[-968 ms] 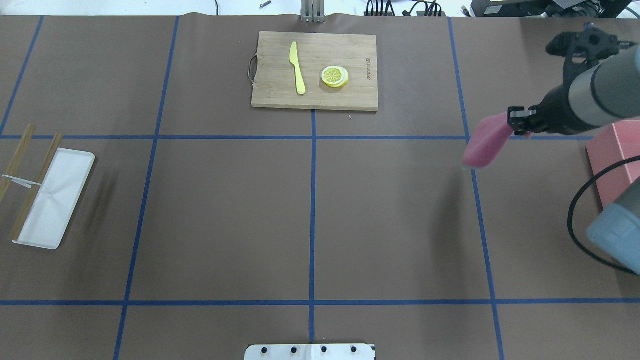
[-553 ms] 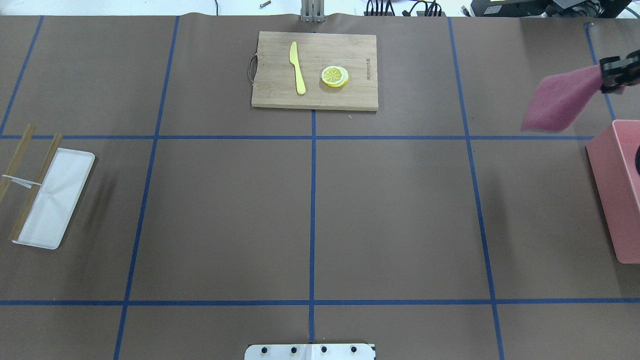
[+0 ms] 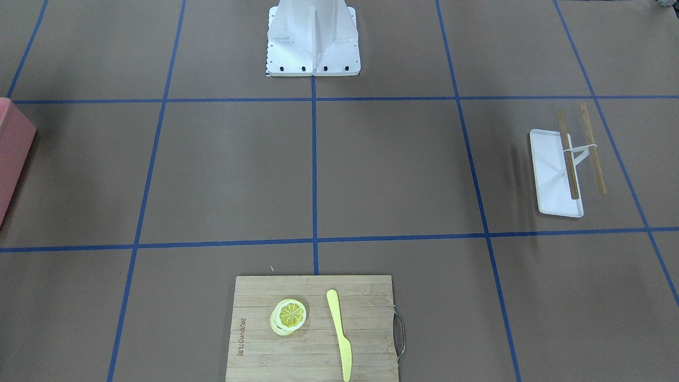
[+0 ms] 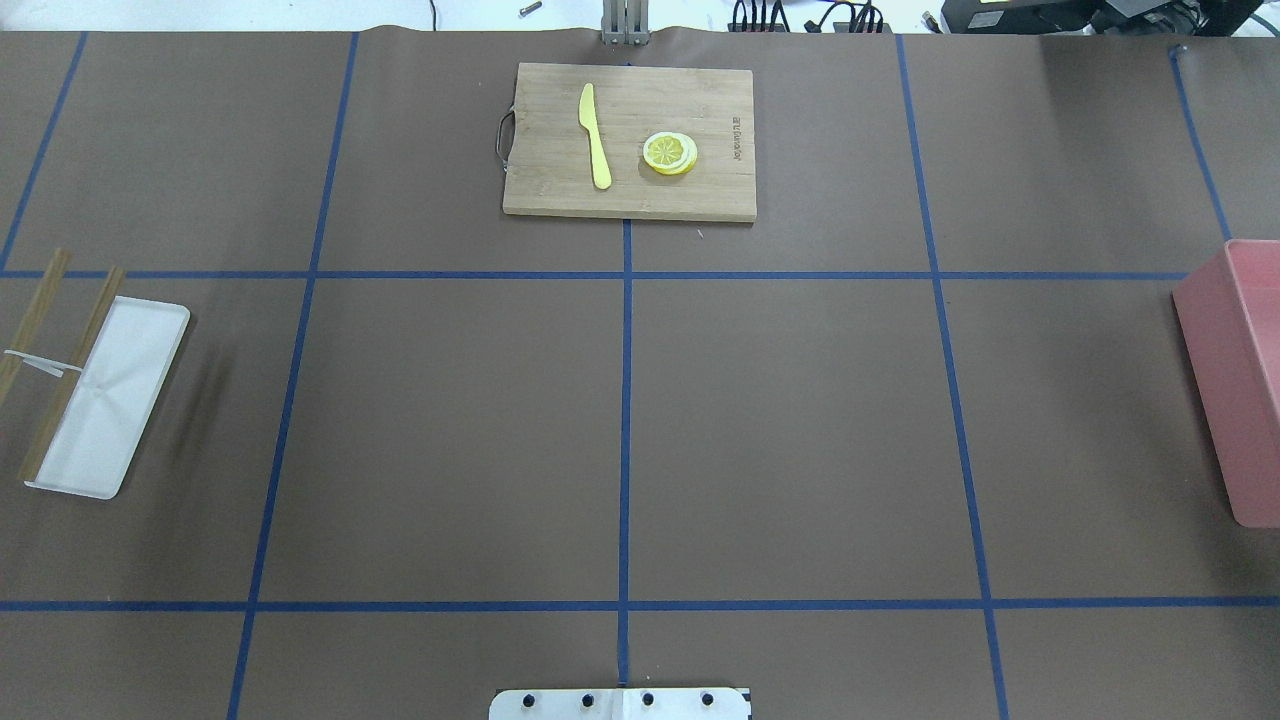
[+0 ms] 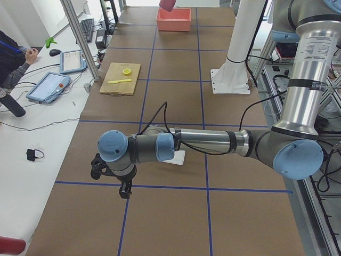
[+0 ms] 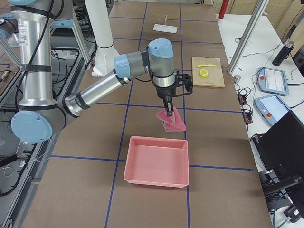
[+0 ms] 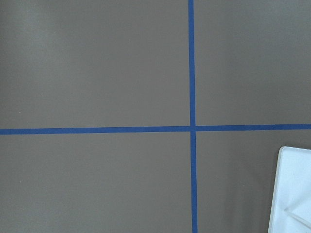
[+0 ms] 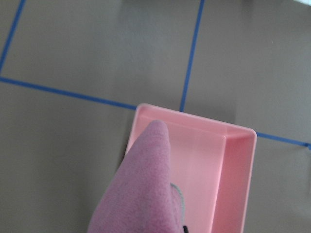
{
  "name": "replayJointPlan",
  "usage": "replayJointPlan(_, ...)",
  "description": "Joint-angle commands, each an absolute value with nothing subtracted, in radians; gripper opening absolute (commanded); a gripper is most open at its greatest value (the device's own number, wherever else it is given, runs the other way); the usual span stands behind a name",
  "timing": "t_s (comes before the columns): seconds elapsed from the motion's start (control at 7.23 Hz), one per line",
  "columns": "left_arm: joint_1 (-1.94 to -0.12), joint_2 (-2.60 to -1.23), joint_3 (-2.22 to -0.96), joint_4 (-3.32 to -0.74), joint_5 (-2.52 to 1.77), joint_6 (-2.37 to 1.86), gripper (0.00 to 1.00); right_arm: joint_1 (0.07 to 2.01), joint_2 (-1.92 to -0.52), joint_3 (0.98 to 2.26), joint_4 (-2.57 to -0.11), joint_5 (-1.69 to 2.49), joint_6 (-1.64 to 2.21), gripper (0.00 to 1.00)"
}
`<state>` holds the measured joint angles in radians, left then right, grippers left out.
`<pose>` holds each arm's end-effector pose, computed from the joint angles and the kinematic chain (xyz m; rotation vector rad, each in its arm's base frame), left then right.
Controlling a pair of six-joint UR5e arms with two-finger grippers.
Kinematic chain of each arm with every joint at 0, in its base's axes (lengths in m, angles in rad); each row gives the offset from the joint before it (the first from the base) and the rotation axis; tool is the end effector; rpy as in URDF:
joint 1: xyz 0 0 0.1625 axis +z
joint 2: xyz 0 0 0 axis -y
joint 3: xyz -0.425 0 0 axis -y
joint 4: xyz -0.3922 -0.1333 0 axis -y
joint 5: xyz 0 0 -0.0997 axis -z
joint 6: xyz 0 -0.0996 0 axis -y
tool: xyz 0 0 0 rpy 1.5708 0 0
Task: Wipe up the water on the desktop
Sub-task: 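Lower the towel into the pink bin and open the right gripper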
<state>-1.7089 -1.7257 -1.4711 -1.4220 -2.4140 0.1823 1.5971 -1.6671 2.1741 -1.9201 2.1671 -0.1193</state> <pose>-0.1341 -0.5369 0.6360 0.0476 0.8458 0.0021 0.0882 -0.4112 0.4608 0.1960 -0.5828 -0.1371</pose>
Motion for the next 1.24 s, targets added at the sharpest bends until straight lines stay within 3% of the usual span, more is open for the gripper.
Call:
replayJointPlan(0.0,-1.709,-1.724,-1.471,-1.422,-2.414,0.184,0.98,1.708,-1.843,2.133,-1.875,2.167,-0.330,0.00)
replayJointPlan(0.41,-1.709,-1.717,-1.485,-1.422,-2.414,0.184,0.98,1.721,-1.950,2.091,-1.763,2.209,-0.325,0.00)
replayJointPlan(1.11,-1.709,-1.675,-1.534,-1.420,-2.418,0.184,0.98,1.709,-1.947,2.016,-1.678,2.236,-0.322,0.00)
